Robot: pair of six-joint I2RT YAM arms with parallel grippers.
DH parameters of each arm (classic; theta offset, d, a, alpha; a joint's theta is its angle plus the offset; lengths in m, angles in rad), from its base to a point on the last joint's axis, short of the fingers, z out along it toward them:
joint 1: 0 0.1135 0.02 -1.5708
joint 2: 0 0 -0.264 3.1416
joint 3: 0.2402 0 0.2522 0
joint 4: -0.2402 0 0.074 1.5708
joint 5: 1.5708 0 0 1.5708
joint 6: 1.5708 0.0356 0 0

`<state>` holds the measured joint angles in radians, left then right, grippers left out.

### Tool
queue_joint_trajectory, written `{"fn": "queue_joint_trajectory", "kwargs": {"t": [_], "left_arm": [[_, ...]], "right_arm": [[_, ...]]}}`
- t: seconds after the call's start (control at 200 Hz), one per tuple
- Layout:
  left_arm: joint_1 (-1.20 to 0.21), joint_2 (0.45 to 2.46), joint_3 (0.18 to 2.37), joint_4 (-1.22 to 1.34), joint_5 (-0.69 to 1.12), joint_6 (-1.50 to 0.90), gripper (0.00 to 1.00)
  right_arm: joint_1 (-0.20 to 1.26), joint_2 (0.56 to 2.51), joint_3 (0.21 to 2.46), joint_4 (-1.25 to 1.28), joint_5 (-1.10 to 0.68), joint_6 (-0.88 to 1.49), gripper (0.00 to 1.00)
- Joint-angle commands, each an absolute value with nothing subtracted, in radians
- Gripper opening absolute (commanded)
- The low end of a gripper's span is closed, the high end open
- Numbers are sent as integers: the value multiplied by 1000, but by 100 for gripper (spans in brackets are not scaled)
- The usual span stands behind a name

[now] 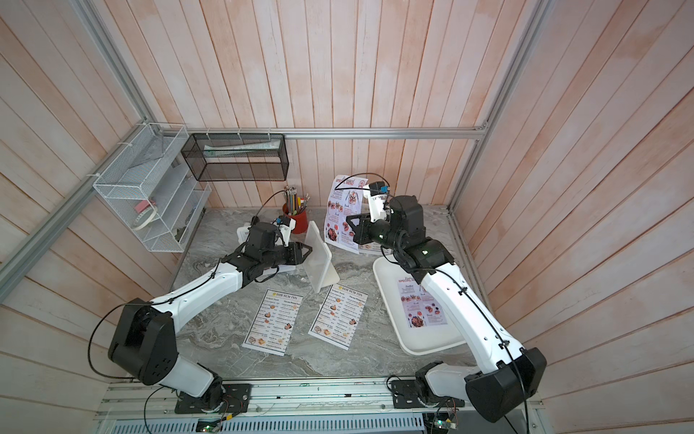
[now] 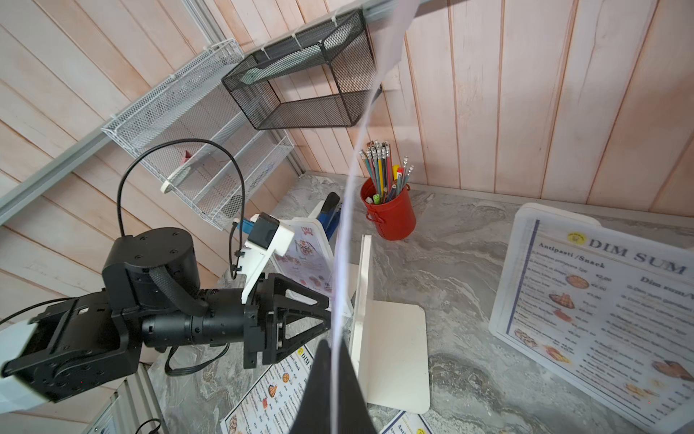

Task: Replace the menus in the menu holders
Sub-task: Pick up the menu from the center of the board, then insert the menu into the menu holder.

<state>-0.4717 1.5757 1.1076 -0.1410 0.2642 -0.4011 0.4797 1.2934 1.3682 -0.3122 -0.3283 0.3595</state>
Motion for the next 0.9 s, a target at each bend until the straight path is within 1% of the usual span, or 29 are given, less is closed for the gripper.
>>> {"fn": "queue_joint_trajectory", "kwargs": {"t": [0.0,0.195,0.645,0.895], "left_arm": [[-480,1611,1134,-144,170,-399,48],[-481,1609,1122,-150,130,-403,46],[-480,1576,1084,-170,91,-400,46],[-481,1562,1091,-182,77,-392,46]], "right_arm": [[486,1311,1404,-324,-270,378,0],[486,1321,1394,-316,-276,371,0],[485,1332,1358,-305,-332,365,0],[485,1336,1339,-309,-332,358,0]]}}
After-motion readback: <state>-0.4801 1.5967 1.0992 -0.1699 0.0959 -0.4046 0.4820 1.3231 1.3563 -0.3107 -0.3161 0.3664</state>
